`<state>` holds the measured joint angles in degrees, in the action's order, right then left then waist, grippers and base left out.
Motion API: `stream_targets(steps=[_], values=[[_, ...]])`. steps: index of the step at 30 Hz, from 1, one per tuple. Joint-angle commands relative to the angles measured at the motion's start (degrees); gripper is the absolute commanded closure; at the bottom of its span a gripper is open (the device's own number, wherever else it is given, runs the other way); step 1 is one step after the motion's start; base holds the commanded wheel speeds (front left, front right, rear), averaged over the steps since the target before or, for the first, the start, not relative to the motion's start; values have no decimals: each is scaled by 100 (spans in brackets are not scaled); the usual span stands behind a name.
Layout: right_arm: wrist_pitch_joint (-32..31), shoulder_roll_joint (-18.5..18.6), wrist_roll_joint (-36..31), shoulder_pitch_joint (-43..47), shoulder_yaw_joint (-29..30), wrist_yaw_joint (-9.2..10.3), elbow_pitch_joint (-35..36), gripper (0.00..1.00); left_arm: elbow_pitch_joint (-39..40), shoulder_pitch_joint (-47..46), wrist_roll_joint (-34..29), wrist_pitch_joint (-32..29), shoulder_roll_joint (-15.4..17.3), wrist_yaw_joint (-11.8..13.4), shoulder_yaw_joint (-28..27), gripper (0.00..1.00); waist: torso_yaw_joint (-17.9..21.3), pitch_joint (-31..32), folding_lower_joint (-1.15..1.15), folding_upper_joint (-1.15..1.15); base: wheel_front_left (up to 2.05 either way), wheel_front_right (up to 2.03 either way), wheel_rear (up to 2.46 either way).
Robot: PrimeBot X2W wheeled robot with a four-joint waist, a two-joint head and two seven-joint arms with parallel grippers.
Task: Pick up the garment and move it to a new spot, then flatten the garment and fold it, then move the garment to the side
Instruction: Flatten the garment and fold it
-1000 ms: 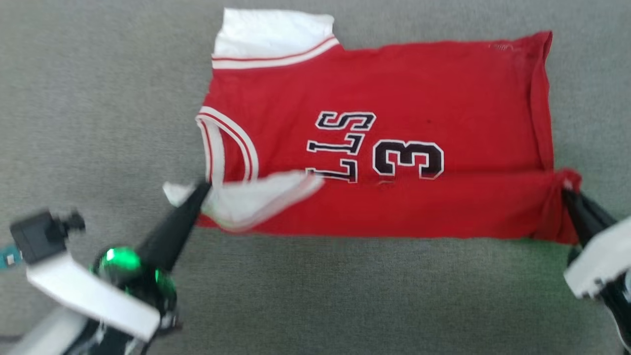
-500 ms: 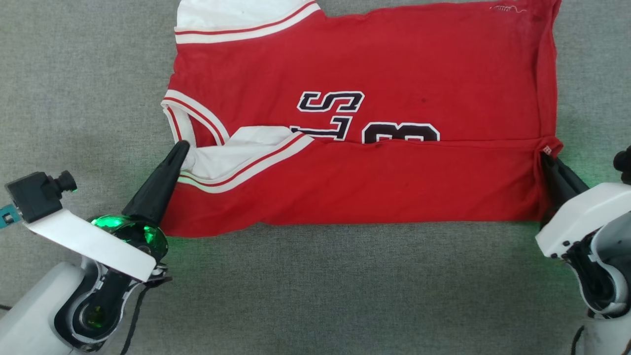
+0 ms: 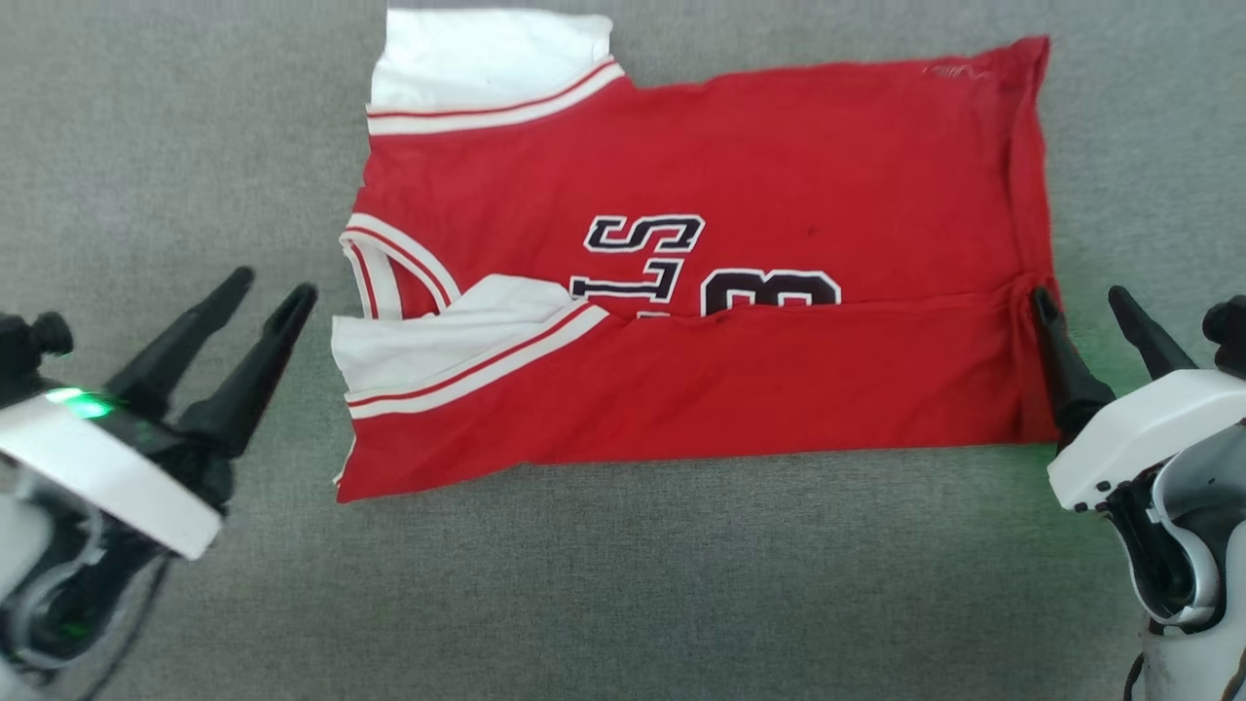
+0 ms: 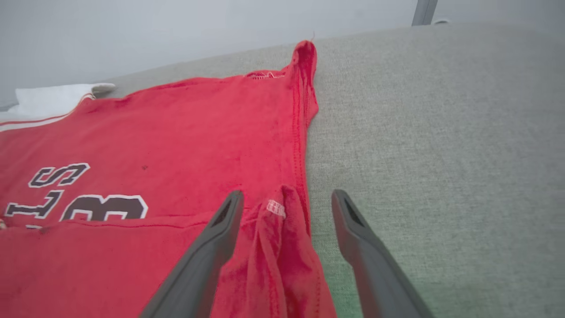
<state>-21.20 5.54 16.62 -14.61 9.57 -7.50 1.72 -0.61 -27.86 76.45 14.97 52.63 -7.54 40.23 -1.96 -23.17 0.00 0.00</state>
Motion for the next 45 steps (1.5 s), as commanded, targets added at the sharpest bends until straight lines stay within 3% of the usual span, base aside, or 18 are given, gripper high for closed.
stream_targets(steps=[1,4,7,12,16,25,26,27,28,29,30,34,40,45], values=[[92,19,-5,81,-39,3,77,0,47,-156,-227,28,326,11,186,0,56,174,0,0,0,0,0],[165,27,-4,143,-78,3,136,0,92,-277,-347,-229,743,11,487,0,104,304,0,0,0,0,0],[188,35,9,216,-139,3,172,0,264,-446,-533,-953,1122,11,960,0,166,407,0,0,0,0,0],[267,21,74,293,-255,3,142,0,354,-585,-55,-2312,1375,12,1527,0,310,478,0,0,0,0,0],[324,-24,102,329,-318,3,113,0,43,-674,324,-3080,1199,12,1802,0,456,438,0,0,0,0,0],[394,-81,138,316,-370,3,129,0,-797,-743,1004,-3650,700,13,2074,0,805,234,0,0,0,0,0],[402,-84,137,309,-376,3,132,0,-845,-743,1076,-3719,672,14,2102,14,829,212,0,0,0,0,0],[406,-85,132,305,-379,3,131,0,-880,-739,1128,-3794,644,14,2129,54,849,196,0,0,0,0,0],[392,-89,126,301,-396,3,131,0,-872,-743,1148,-3855,607,14,2154,68,867,175,0,0,0,0,0],[352,-83,109,294,-439,3,121,0,-855,-764,1149,-3880,570,14,2165,96,887,163,0,0,0,0,0],[300,-27,61,294,-501,3,109,0,-843,-798,1145,-3869,541,13,2160,100,896,160,0,0,0,0,0],[-192,277,-44,233,-878,3,121,0,-672,-861,1226,-3784,629,13,2059,100,908,141,0,0,0,0,0],[-1670,747,82,-18,-1260,3,199,0,-418,-939,1011,-3620,711,13,2095,100,834,86,0,0,0,0,0],[-2442,812,160,-249,-1294,3,172,0,-361,-1029,971,-3537,633,13,2141,100,735,16,0,0,0,0,0]])
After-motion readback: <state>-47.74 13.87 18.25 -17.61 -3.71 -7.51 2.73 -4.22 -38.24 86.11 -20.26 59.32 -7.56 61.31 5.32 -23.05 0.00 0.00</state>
